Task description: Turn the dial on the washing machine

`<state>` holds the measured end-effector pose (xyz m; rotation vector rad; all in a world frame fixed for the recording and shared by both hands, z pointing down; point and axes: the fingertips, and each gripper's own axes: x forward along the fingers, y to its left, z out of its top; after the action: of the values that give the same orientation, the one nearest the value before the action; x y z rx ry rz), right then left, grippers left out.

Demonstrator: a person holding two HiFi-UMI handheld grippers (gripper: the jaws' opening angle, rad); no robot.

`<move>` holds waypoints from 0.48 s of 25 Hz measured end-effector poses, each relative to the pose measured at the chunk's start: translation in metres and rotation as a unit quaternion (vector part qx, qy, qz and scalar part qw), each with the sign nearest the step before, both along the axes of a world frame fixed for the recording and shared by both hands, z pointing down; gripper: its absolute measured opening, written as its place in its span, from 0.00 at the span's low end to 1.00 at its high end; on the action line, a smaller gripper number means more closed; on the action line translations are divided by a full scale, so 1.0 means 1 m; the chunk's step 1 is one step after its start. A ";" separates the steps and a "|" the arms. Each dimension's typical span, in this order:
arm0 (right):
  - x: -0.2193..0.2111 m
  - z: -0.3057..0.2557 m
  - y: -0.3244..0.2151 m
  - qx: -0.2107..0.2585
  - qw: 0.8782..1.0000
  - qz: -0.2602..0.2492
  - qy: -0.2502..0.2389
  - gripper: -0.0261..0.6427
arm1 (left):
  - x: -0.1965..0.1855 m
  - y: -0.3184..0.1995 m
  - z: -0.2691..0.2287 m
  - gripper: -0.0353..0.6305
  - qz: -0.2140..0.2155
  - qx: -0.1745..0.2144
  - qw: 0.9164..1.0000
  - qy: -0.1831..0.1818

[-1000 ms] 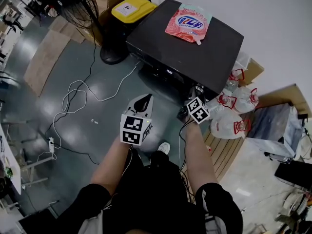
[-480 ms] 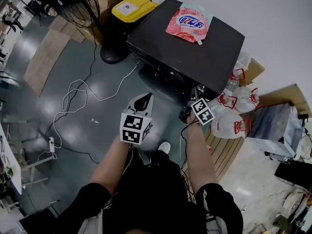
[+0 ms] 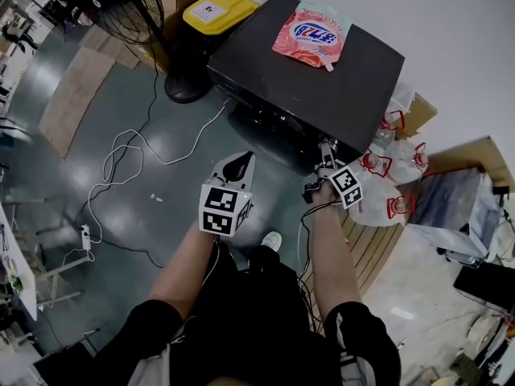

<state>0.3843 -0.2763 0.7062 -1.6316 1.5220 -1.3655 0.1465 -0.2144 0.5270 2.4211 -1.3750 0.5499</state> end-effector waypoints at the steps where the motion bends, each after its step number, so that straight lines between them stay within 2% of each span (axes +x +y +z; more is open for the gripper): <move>1: 0.000 0.000 0.000 0.003 1.000 -0.002 -0.004 0.45 | 0.000 0.000 0.001 0.06 0.000 -0.001 1.000 0.000; 4: 0.001 0.000 -0.001 0.011 1.000 -0.005 0.003 0.45 | 0.002 0.000 0.002 0.06 0.001 -0.002 1.000 0.001; 12: -0.008 -0.011 0.018 -0.010 0.997 -0.015 0.075 0.43 | 0.003 -0.001 -0.009 0.06 0.004 0.006 1.000 0.015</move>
<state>0.3768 -0.2580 0.6951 -1.7655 1.6294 -1.3026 0.1492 -0.2152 0.5184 2.4364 -1.3601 0.5071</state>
